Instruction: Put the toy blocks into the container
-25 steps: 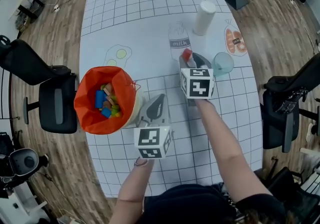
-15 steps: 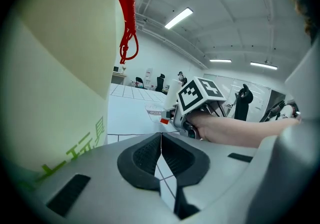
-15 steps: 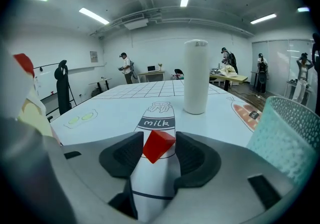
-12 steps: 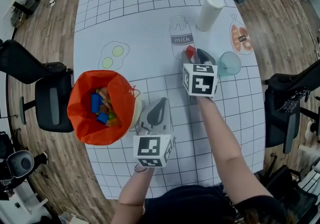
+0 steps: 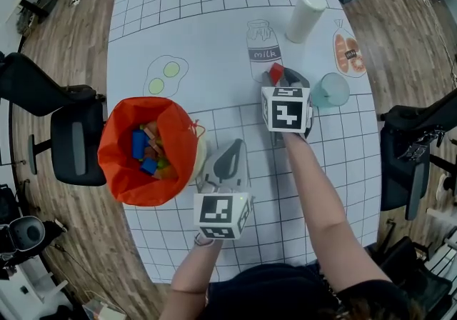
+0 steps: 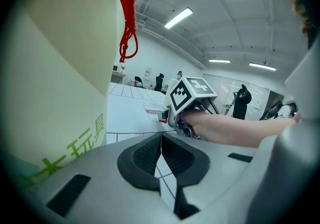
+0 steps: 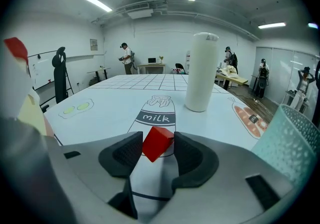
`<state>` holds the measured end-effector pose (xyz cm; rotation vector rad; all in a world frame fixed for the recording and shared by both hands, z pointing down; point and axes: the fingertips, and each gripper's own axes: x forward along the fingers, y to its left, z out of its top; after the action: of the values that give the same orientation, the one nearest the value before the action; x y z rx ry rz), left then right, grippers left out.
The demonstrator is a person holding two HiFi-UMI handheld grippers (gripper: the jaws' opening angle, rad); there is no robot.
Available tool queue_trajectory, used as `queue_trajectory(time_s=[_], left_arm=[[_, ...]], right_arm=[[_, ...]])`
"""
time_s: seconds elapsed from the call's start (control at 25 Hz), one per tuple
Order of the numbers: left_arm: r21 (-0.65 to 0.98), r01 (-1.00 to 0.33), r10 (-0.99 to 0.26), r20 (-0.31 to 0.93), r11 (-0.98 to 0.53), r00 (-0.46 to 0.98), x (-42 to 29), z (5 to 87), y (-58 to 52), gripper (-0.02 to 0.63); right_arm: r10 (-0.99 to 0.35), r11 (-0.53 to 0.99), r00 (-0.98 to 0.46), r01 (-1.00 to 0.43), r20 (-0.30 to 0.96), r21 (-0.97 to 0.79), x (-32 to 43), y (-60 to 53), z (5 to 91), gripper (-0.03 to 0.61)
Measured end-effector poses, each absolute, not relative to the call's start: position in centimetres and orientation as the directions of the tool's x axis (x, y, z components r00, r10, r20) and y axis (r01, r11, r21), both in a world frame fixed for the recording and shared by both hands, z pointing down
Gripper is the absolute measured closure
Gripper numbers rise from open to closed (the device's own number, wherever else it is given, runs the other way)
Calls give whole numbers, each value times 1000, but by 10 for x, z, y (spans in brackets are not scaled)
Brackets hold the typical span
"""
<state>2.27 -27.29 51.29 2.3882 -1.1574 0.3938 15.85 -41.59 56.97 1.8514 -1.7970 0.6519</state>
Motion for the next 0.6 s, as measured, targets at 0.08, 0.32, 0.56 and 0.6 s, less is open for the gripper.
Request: queue_trajectory(time_s=[0.08,0.32,0.56,0.6], left_arm=[[274,-793,-663,439,-544,606,22,511,-272,587],[275,-794,-663,440,-542,605,20,506,-266,588],[266,-791,-670,424,-551,609,22,496,-261,586],[263,-790,-671,420,-553,610,23,493,-260,588]], right_arm=[[-776,-24,24,-1000,631,8,159,-415,569,377],[-783,-9,-17,-999,621,-39,160,-411,565,392],[-786,-8,-33,-998,618,-64,161,-400,562,405],[-787,-5,-34,-998,615,-61,162,-397,560,407]])
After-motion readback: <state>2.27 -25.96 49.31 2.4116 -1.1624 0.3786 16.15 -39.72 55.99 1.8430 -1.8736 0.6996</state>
